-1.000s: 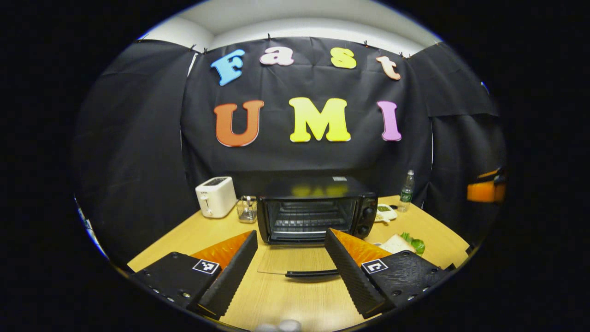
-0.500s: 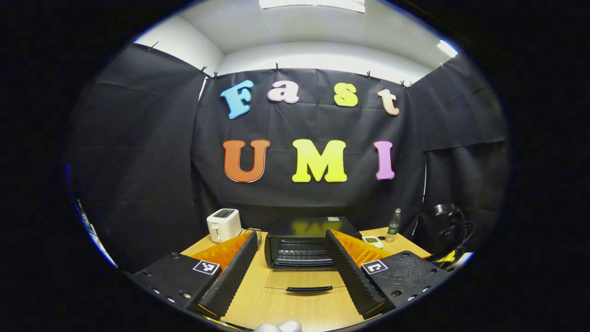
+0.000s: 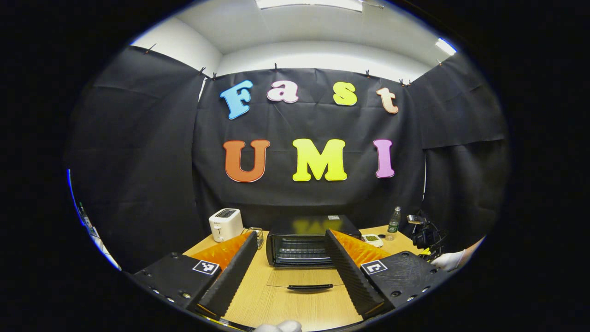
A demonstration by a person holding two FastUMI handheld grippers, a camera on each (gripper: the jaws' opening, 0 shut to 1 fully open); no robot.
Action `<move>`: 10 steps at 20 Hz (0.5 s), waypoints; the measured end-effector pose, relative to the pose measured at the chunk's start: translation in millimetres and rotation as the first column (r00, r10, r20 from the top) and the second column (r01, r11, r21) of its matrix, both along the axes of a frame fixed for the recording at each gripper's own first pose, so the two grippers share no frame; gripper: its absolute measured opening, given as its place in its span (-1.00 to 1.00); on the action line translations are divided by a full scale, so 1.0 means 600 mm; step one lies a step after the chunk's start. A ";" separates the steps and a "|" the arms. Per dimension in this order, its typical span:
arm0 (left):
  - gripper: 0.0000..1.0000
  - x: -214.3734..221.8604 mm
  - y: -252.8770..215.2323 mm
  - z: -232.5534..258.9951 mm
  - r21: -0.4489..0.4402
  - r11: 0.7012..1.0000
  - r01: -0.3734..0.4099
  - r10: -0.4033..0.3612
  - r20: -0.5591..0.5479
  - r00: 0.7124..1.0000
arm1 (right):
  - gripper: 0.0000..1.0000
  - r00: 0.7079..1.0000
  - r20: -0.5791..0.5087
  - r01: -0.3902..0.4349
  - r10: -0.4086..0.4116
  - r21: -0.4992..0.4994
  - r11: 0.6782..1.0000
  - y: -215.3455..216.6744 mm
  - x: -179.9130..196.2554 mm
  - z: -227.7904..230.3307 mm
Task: Open the electric oven with the left hand, put the food in, and close the electric oven.
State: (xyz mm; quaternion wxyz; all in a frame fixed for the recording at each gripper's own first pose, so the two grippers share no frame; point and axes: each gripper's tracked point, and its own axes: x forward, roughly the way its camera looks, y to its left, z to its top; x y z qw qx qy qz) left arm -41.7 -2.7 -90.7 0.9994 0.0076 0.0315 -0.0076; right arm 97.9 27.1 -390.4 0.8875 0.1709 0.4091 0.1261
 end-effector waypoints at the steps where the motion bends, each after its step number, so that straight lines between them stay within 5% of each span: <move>1: 0.92 0.003 0.000 -0.002 -0.003 1.000 -0.001 0.001 -0.005 1.000 | 0.73 1.000 -0.012 -0.005 0.005 0.016 1.000 0.005 0.004 -0.003; 4: 0.92 0.006 -0.007 -0.008 -0.011 1.000 0.000 0.000 -0.020 1.000 | 0.41 0.999 -0.049 0.005 -0.003 0.049 0.999 0.008 0.010 -0.008; 10: 0.92 0.012 -0.010 -0.014 -0.012 1.000 0.006 -0.006 -0.029 1.000 | 0.12 0.997 -0.075 0.042 -0.030 0.158 0.987 0.017 -0.001 0.008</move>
